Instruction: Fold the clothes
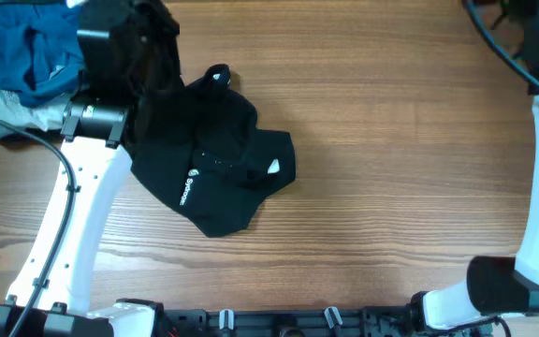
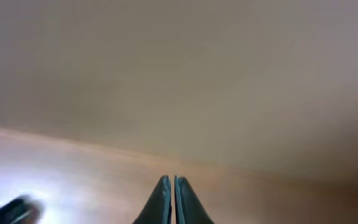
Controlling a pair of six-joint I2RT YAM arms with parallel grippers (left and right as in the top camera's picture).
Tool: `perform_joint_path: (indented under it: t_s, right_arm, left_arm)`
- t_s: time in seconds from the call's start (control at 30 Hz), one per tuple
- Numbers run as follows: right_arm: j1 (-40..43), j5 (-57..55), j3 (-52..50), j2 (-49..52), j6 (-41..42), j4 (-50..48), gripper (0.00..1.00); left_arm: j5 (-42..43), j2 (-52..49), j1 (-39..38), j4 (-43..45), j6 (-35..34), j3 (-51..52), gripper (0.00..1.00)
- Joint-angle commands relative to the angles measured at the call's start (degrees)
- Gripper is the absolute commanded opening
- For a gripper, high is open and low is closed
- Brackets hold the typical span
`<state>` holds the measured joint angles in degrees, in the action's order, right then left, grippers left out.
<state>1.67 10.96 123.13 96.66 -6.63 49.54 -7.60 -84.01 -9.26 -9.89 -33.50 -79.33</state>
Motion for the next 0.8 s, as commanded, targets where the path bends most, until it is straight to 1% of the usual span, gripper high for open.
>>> perform_joint_path:
  t_s: [0.0,0.07,0.1,0.17,0.23,0.3,0.4,0.47,0.57,0.63,0.77]
  right_arm:
    - [0.02,18.29,0.24,4.70,5.81,4.37,0.10]
    - [-0.48,23.96,0.24,7.91,5.90,6.36,0.16]
    - [-1.09,25.18,0.24,10.05,6.99,6.88,0.17]
    - [-2.80,25.22,0.24,13.79,8.00,7.04,0.17]
    - [-5.70,25.35,0.24,18.16,8.00,6.34,0.23]
    - [-8.79,25.33,0.24,22.10,8.15,4.31,0.30]
    - [-12.63,24.87,0.24,26.99,8.41,0.79,0.48]
    - [-14.75,23.47,0.24,30.03,10.93,-1.16,0.50]
    - [-18.14,22.93,0.24,35.06,11.32,-2.80,0.51]
    - [-19.43,21.46,0.24,36.61,11.04,-2.19,0.51]
    - [-23.12,18.40,0.24,38.97,7.45,-1.11,0.52]
  left_arm:
    - [5.09,1.18,0.00,-3.50,-0.31,-1.64,0.04]
    - [6.14,1.38,0.00,-5.16,-0.13,-1.64,0.04]
    - [6.40,1.55,0.00,-6.05,-0.13,-1.64,0.04]
    - [6.78,2.29,0.00,-8.13,-0.13,-1.64,0.04]
    - [6.71,3.63,0.00,-10.51,0.31,-1.64,0.04]
    - [6.73,4.96,0.02,-12.09,1.64,-1.64,0.04]
    - [6.69,7.15,0.02,-14.29,3.37,-1.64,0.04]
    - [6.47,8.41,0.07,-15.74,3.34,-1.64,0.04]
    - [6.47,10.03,0.07,-17.49,3.54,-1.64,0.04]
    - [6.45,10.21,0.07,-17.84,3.56,-1.64,0.04]
    - [6.49,10.16,0.07,-18.27,3.54,-1.64,0.04]
